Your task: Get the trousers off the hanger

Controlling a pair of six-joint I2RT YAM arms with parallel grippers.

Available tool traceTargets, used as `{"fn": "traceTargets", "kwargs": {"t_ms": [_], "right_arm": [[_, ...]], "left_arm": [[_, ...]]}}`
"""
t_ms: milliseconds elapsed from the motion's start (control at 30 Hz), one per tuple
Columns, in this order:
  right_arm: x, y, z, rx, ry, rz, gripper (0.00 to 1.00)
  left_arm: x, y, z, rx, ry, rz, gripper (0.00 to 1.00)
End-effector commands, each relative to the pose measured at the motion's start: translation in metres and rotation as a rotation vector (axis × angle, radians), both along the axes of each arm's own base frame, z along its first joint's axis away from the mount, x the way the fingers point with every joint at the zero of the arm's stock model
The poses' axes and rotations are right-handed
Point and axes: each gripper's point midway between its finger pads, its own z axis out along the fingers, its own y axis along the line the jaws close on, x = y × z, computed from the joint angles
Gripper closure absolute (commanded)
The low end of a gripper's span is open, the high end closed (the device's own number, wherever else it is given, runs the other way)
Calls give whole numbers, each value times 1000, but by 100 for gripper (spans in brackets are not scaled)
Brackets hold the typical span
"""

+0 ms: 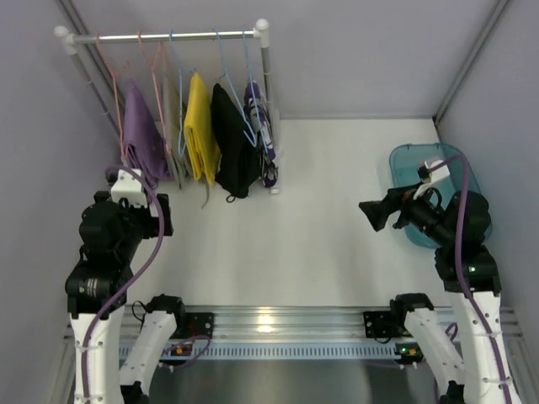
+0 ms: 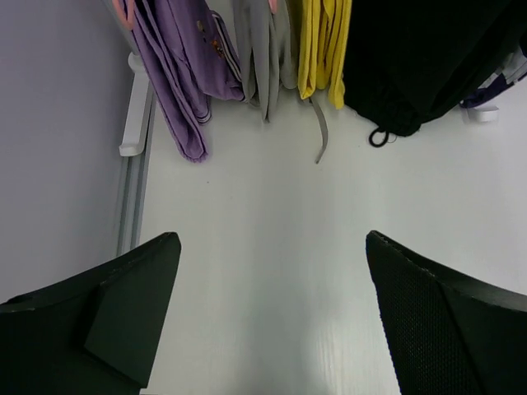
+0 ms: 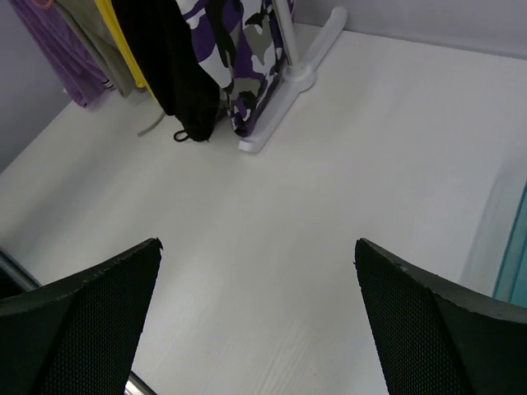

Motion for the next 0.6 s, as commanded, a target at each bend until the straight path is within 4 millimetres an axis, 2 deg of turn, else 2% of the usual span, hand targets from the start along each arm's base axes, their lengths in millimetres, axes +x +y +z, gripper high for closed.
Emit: {"fn": "traceTargets", "kwargs": {"t_ms": [0, 133, 200, 233, 300, 333, 367, 400, 433, 567], "right_arm": [[11, 13, 25, 86, -35, 55, 1], [31, 28, 39, 176, -12, 104, 0], [47, 37, 54, 222, -12, 121, 0], [48, 48, 62, 238, -15, 154, 1], [62, 64, 81, 268, -22, 182, 0], [59, 80, 90, 282, -23, 231, 1], [68, 90, 104, 298, -34, 252, 2], [71, 99, 110, 337, -7, 269, 3], [70, 110, 117, 361, 1, 300, 5], [94, 144, 147, 484, 76, 367, 16]], "left_arm": [[4, 8, 14, 11, -60, 46, 1], [5, 8, 18, -25, -75, 67, 1], [7, 8, 18, -24, -67, 64, 1], [7, 7, 20, -31, -67, 64, 1], [11, 7, 17, -35, -45, 70, 1], [12, 7, 16, -45, -39, 75, 1], [14, 6, 16, -48, -31, 74, 1], [15, 6, 16, -48, -33, 69, 1], [16, 5, 16, -50, -26, 64, 1], [23, -1, 17, -104, -19, 61, 1]]}}
